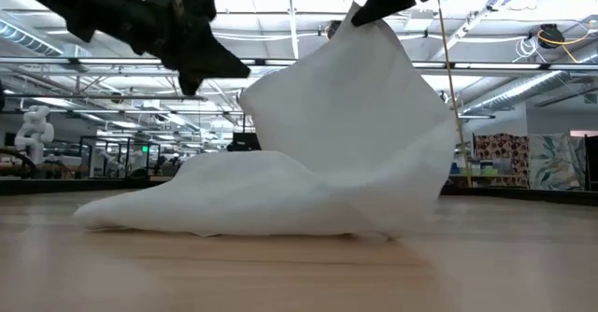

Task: Roll towel
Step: Roll the white towel

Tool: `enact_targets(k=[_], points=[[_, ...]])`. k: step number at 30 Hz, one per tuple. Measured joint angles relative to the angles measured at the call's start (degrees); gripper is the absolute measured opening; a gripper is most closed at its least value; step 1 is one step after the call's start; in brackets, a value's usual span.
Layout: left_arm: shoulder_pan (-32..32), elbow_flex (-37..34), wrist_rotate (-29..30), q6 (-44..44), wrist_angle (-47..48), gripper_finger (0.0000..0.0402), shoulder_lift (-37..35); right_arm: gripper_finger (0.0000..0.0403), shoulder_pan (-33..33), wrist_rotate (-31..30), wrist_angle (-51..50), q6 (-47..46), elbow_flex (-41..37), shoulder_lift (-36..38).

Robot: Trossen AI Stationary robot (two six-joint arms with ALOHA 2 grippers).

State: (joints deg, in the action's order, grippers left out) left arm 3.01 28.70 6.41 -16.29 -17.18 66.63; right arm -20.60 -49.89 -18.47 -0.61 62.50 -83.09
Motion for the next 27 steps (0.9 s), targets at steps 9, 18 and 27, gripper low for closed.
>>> enact_targets(k=[9,18,27], points=[[0.17,-1.75,-0.65,-10.52,6.23,0.0088,0.0,0.0,-0.21,1.23,0.12,1.59,-0.01,0.02],[0.3,-4.71,-0.69,-15.62,-1.4,0.0184,3.1,0.0,-3.17,16.05,-2.82,6.24,-0.07,-1.48],[4.2,-4.93,-3.59,-18.12,-6.42,0.0187,8.45,0.0,-6.25,19.82,-4.05,4.95,-0.04,-2.08]])
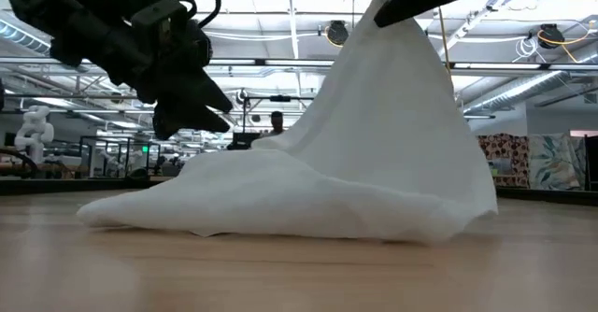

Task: Roll towel
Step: Roll the white towel

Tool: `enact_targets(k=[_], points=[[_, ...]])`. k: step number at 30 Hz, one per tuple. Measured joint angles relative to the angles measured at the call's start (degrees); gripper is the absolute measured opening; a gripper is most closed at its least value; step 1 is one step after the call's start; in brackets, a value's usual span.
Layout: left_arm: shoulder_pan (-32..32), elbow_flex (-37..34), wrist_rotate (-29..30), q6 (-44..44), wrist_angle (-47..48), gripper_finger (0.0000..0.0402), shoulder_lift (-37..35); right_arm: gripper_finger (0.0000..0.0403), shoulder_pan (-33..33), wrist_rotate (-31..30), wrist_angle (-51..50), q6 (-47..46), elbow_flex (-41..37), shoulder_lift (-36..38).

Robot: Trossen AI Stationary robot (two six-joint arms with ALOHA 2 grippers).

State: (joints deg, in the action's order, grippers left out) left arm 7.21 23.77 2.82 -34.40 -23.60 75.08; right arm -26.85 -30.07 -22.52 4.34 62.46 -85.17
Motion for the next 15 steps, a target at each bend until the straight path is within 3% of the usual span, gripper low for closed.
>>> enact_targets(k=[8,15], points=[[5.36,0.02,9.35,-0.99,-15.53,0.0187,11.72,0.0,0.02,-2.92,0.52,-0.47,0.0,-0.02],[5.31,0.02,9.27,-6.83,-22.7,0.0187,18.53,0.0,0.17,-2.9,0.64,-0.35,0.02,-0.02]])
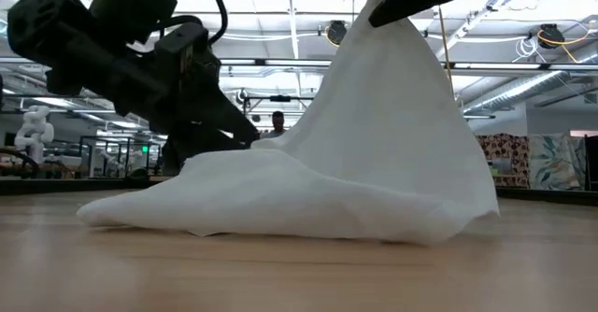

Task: Roll towel
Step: Roll the white towel

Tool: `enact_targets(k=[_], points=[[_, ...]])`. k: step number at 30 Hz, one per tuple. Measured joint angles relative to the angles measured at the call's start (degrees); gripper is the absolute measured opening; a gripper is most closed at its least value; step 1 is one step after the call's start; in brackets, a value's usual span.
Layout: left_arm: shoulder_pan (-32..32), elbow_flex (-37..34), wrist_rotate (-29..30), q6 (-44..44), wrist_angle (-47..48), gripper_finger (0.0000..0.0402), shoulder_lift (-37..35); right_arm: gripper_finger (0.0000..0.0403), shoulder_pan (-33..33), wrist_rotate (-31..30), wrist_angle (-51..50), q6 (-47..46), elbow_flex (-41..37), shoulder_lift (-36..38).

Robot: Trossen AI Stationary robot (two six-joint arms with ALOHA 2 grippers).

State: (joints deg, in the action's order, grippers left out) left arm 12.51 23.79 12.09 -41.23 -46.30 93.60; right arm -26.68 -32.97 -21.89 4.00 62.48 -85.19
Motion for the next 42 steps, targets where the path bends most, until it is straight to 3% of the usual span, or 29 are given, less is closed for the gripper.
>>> enact_targets(k=[5,10,15,20,27,33,36,42], points=[[0.37,0.19,-1.49,-0.31,-7.46,0.0201,1.86,0.0,0.04,0.02,0.26,0.12,0.0,0.0],[0.35,2.15,-1.08,-1.64,-1.98,0.0232,1.92,0.0,0.09,0.0,0.25,0.12,0.0,0.0],[0.37,3.21,-5.85,-0.01,-0.43,0.0227,1.92,0.0,0.09,-0.17,0.24,0.18,0.0,0.0],[0.37,3.91,-7.77,1.67,-0.33,0.0173,1.92,0.0,0.37,-0.18,0.24,0.45,0.0,0.0],[0.37,4.02,-4.16,8.23,-0.31,0.0017,1.92,0.0,0.37,-0.25,0.69,1.21,0.0,0.0],[0.37,4.02,-1.77,12.86,0.89,0.0004,0.02,0.0,0.39,-5.91,0.1,0.44,0.0,-0.02],[0.42,4.02,2.81,16.31,5.38,0.0003,-4.43,0.0,0.4,-9.62,-0.84,-0.62,0.0,-0.02],[1.91,4.02,22.54,21.12,21.65,0.0002,-16.72,0.0,0.63,-11.03,-1.09,-3.12,0.0,-0.02]])
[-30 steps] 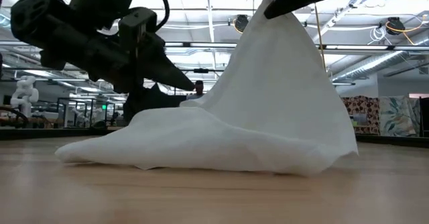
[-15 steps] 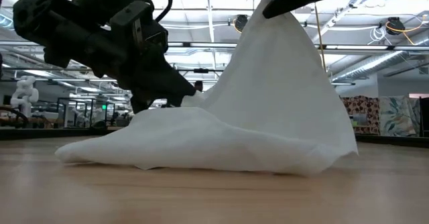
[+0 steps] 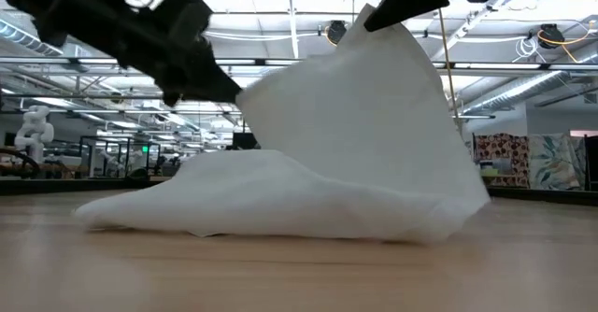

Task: Roll towel
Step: Roll the white towel

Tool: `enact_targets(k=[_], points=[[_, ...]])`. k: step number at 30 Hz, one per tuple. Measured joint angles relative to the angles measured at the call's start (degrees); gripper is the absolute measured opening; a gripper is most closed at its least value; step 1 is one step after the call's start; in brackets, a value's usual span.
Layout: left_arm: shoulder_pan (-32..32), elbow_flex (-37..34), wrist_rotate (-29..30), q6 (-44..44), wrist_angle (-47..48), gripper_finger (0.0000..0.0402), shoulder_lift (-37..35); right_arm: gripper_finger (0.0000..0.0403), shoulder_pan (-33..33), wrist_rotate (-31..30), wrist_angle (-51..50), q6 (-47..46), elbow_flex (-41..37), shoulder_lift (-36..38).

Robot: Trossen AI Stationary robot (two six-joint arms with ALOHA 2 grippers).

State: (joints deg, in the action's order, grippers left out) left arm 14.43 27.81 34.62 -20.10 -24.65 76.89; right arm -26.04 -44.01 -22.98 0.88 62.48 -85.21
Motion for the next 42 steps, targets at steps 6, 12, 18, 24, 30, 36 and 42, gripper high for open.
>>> enact_targets(k=[6,12,18,24,30,36,42], points=[[0.11,0.0,-3.16,1.06,4.43,0.0022,-6.5,0.0,1.52,-1.37,0.08,-3.21,0.0,0.0],[0.66,0.0,-4.23,0.69,16.59,0.0123,-8.06,0.0,2.12,-1.03,0.06,-3.22,0.0,0.0],[0.71,-0.44,-3.67,-1.53,22.2,0.0231,-5.13,0.0,2.08,-0.72,0.02,-2.94,0.0,0.0],[-0.33,-0.83,-3.2,10.51,8.24,0.029,3.16,0.0,2.08,-0.66,0.0,-1.51,0.0,0.0],[-1.73,-0.83,-3.01,27.21,-7.77,0.0285,8.94,0.0,2.08,-0.68,-0.12,-1.08,0.0,0.0],[-2.09,-0.81,-4.65,29.91,-7.26,0.0182,9.39,0.0,2.08,-0.68,-0.87,-0.18,0.0,0.0],[-2.31,-0.79,-6.62,29.45,-10.09,0.0051,9.22,0.0,2.47,-0.68,-2.19,0.25,0.0,0.0]])
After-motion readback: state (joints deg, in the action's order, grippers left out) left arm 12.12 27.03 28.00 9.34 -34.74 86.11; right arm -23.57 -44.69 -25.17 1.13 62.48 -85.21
